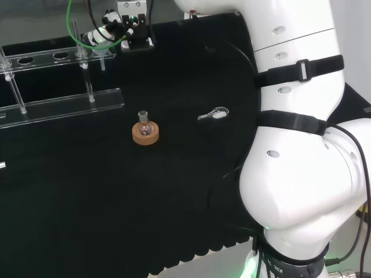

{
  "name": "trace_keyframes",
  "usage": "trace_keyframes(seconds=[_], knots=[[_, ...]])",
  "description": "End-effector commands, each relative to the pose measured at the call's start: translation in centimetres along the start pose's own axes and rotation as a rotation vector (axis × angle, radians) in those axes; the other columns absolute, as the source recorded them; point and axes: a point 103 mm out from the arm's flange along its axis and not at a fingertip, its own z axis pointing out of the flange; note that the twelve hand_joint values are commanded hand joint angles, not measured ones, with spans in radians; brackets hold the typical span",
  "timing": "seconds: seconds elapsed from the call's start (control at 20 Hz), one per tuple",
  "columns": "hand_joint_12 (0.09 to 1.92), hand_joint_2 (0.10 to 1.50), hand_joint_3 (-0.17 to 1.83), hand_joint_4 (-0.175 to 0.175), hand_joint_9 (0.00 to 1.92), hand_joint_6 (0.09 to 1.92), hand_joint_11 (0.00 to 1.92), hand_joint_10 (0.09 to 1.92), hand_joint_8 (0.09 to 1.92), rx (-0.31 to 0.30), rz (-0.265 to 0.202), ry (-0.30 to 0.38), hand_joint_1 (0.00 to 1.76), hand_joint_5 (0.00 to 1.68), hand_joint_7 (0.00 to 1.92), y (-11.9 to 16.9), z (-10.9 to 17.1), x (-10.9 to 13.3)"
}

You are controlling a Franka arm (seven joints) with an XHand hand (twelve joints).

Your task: Pick up the funnel from the transparent funnel stand.

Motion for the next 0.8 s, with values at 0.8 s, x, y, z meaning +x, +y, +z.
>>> trace_keyframes(seconds=[0.8], knots=[[0.77,0.83,0.0,0.056,0.0,0.09,0.0,0.09,0.09,-0.001,-0.007,0.018,0.19,0.0,0.0,-1.3,-0.6,3.5]])
